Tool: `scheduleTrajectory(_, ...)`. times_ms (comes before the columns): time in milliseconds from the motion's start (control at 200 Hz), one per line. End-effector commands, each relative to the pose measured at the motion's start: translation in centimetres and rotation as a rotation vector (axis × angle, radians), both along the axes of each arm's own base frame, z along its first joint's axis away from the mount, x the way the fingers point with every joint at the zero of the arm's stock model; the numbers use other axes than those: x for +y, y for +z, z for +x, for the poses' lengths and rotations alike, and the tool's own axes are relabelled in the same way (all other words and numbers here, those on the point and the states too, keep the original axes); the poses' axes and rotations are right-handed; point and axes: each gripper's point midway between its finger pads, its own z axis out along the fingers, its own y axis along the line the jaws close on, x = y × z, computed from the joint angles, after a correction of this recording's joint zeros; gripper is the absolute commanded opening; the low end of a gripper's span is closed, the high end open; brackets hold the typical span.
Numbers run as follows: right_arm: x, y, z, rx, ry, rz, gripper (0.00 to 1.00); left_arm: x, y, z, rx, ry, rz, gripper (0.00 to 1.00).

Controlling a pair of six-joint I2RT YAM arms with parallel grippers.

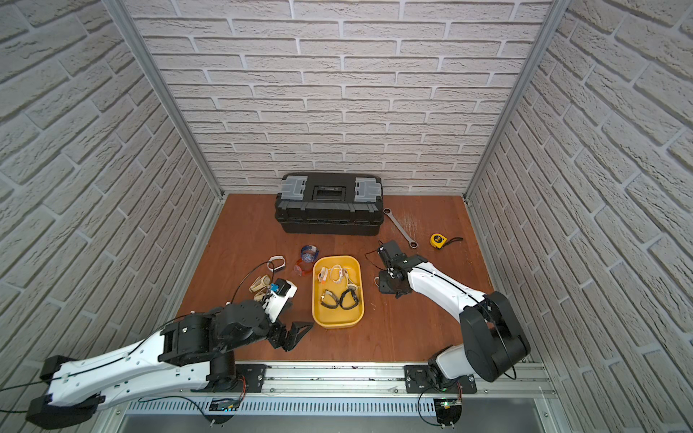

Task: Put the watch into the storage box
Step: Pick up the watch at the center of the board.

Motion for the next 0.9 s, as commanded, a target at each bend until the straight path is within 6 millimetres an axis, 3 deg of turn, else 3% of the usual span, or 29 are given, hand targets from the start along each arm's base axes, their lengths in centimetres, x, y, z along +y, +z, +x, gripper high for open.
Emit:
scheduleTrajectory(0, 0.1, -0.4, 1.4, -0.034, -0.020, 0.011, 0.41, 0.1, -0.2, 0.2, -0.006, 0.006, -0.003, 0.98)
scheduleTrajectory(280, -0.5, -1.8, 2.3, -0.020, -0.049, 0.004, 0.36, 0.0, -0.4, 0.2, -0.003, 0.008, 0.004, 0.98)
scheduleTrajectory(645, -0.4, -3.7, 2.5, 0.021, -0.041, -0.007, 0.10, 0.2, -0.7, 0.2, -0.001, 0.010, 0.013, 0.98)
scheduleTrajectory(705, -0.4, -3.3, 2.6, 0.017, -0.040, -0.007, 0.02, 0.3, -0.7, 0.2, -0.001, 0.014, 0.011, 0.98)
scheduleTrajectory(890, -0.1, 1.2, 2.5, -0.068, -0.023, 0.008, 0.02, 0.7, -0.7, 0.3, -0.003, 0.027, 0.006, 0.98)
